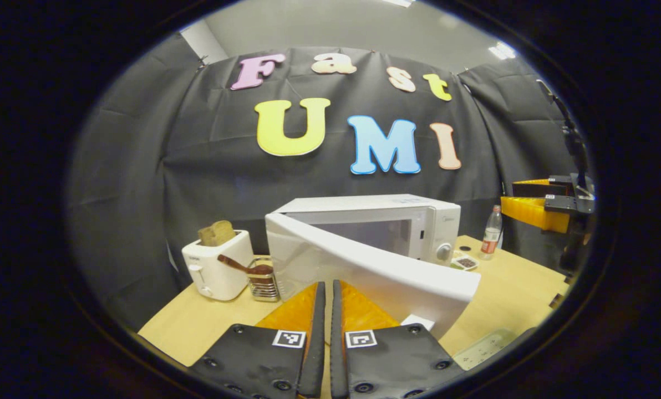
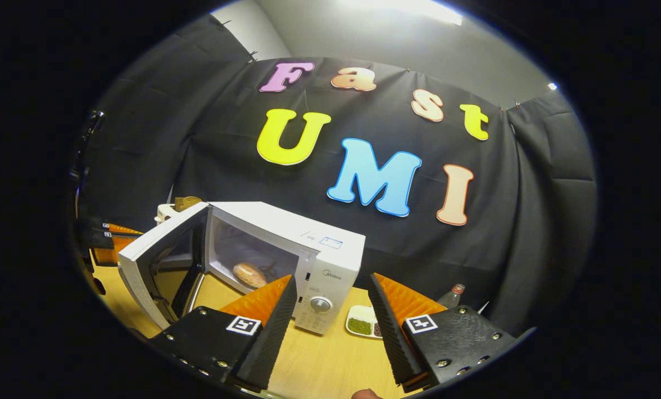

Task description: Open the microwave oven with the left hand, put the food in, and close the microwave oven.

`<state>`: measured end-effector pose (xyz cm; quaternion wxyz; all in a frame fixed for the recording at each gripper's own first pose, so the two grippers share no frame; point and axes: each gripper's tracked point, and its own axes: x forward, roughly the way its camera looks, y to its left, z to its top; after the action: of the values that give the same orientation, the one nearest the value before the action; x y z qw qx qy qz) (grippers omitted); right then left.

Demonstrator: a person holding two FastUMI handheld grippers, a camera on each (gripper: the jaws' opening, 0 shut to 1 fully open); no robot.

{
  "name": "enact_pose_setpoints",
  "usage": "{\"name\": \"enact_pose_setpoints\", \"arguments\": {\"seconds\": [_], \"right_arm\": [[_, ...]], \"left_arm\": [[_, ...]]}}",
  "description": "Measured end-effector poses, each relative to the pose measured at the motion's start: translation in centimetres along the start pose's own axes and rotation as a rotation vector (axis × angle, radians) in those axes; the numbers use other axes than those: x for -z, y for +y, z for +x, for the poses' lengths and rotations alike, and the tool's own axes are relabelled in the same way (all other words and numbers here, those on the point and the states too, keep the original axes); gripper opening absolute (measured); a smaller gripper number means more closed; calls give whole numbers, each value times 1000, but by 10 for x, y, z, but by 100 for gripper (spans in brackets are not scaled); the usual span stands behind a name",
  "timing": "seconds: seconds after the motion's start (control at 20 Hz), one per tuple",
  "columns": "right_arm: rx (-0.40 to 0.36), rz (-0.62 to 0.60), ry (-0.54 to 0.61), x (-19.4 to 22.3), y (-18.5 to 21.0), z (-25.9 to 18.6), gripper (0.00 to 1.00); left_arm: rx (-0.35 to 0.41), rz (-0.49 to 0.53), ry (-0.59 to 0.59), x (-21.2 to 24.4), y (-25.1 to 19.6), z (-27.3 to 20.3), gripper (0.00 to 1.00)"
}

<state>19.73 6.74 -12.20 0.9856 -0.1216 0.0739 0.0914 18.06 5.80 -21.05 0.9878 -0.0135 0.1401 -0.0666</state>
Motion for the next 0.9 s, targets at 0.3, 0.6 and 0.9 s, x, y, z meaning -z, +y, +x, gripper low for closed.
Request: {"name": "enact_pose_setpoints", "arguments": {"seconds": [0.3,0.6,0.9], "right_arm": [[72,33,14,2,-25,-13,80],[144,47,39,4,-52,-28,80],[190,72,59,7,-62,-36,80]], "left_arm": [[81,12,9,-3,-31,27,12],[157,32,8,-11,-61,66,5],[206,44,-3,-19,-83,106,5]]}}
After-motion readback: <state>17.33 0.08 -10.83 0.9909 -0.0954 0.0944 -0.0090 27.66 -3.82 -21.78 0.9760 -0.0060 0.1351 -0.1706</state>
